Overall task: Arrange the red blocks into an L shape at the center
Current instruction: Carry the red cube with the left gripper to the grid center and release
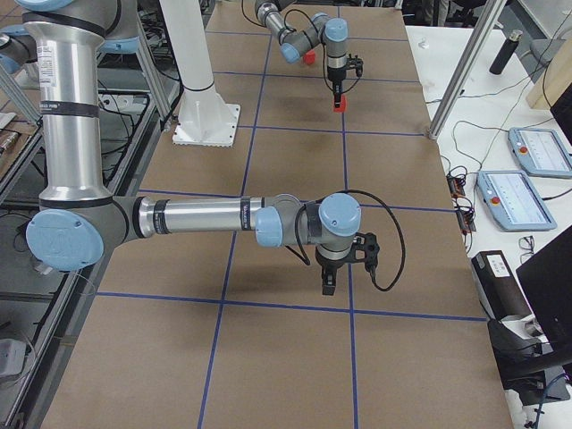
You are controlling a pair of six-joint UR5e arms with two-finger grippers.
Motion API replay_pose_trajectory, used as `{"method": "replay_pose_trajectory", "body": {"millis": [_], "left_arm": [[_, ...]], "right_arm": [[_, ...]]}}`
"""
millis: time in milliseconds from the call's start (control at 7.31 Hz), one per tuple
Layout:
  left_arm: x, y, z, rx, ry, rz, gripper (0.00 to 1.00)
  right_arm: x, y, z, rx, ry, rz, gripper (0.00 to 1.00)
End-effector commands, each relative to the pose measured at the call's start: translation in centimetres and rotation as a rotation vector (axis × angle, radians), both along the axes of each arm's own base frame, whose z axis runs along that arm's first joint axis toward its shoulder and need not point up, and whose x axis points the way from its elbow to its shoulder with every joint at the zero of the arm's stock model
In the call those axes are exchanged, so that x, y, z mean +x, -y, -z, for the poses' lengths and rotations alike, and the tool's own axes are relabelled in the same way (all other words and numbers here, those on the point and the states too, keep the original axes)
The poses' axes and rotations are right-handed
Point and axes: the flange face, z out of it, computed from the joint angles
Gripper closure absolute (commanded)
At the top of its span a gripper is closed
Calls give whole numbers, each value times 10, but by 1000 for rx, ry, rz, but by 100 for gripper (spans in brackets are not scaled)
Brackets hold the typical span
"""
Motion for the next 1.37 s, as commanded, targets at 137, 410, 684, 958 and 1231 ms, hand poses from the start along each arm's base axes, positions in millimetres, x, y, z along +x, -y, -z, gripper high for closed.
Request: {"method": "replay_pose_trajectory", "body": {"millis": [137, 410, 684, 958, 1231], "left_arm": [[34, 18, -21, -23, -21, 25, 100], [52, 3, -24, -23, -13, -7, 100], [63, -10, -20, -16, -14, -32, 100], [64, -11, -16, -19, -12, -32, 100], [71, -19, -18, -18, -10, -40, 0]], "right_arm": [[0, 1, 2, 3, 1, -2, 1], [0, 1, 2, 4, 0, -1, 1], [0, 1, 2, 5, 0, 0, 1], [0, 1, 3, 7, 0, 0, 1], [0, 2, 5, 6, 0, -3, 1]]}}
